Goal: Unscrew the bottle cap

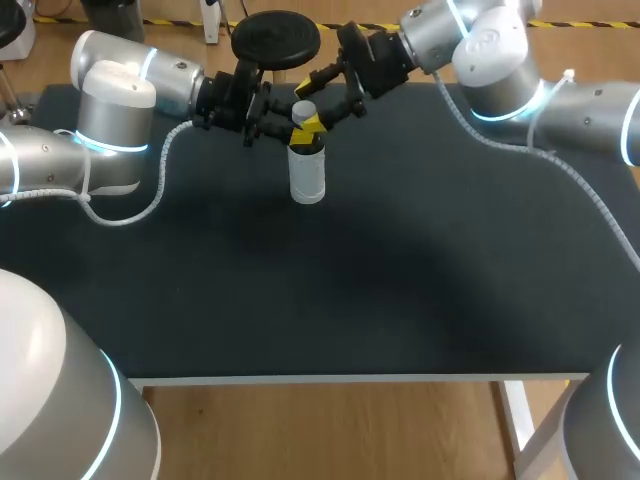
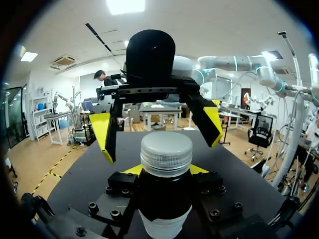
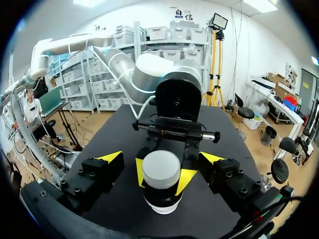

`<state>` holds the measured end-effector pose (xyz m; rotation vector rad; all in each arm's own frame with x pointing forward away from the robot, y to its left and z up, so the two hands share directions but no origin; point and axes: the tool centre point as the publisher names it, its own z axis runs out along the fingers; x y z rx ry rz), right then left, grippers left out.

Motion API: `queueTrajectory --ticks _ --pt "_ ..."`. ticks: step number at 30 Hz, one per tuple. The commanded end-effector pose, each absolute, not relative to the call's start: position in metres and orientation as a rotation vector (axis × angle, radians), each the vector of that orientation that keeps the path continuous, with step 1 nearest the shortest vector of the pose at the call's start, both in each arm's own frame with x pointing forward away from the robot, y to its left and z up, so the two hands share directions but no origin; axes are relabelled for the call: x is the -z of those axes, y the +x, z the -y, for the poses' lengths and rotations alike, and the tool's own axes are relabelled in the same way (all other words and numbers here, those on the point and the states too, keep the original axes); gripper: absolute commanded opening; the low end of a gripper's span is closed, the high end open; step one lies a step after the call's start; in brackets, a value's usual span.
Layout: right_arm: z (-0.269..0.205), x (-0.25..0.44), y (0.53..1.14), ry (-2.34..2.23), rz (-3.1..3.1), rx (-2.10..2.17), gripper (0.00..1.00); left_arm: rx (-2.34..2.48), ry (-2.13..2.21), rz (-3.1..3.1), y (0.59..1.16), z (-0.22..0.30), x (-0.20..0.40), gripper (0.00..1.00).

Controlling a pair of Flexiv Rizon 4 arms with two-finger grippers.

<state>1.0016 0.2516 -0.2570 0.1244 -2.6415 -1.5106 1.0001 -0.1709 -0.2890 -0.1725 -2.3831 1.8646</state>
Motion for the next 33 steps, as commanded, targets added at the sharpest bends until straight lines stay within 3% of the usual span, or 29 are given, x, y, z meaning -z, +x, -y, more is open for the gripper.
queueTrajectory --ticks 1,5,7,9,10,11,14,17,33 --pt "-0.2523 0.2556 1.0026 0.126 2.644 1.506 1.0 -1.863 -0.175 2.381 1.0012 0.1711 0.2893 0.0" --pt "-0.2519 0.2555 1.0022 0.121 2.645 1.511 1.0 -1.863 -0.175 2.381 1.0012 0.1711 0.2893 0.0" --pt "-0.2518 0.2555 1.0022 0.121 2.645 1.512 0.92 -1.863 -0.175 2.381 1.0012 0.1711 0.2893 0.0" --pt "-0.2517 0.2554 1.0021 0.122 2.645 1.512 0.76 -1.863 -0.175 2.381 1.0012 0.1711 0.2893 0.0" --pt "-0.2517 0.2554 1.002 0.123 2.646 1.511 0.58 -1.863 -0.175 2.381 1.0012 0.1711 0.2893 0.0" --pt "-0.2517 0.2554 1.0019 0.124 2.645 1.511 0.48 -1.863 -0.175 2.381 1.0012 0.1711 0.2893 0.0" --pt "-0.2517 0.2562 1.0016 0.124 2.646 1.507 0.33 -1.863 -0.175 2.381 1.0012 0.1711 0.2893 0.0" --pt "-0.2517 0.2563 1.0016 0.128 2.645 1.504 0.02 -1.863 -0.175 2.381 1.0012 0.1711 0.2893 0.0" --pt "-0.255 0.2552 1.0114 0.488 2.484 1.458 0.0 -1.863 -0.175 2.381 1.0012 0.1711 0.2893 0.0"
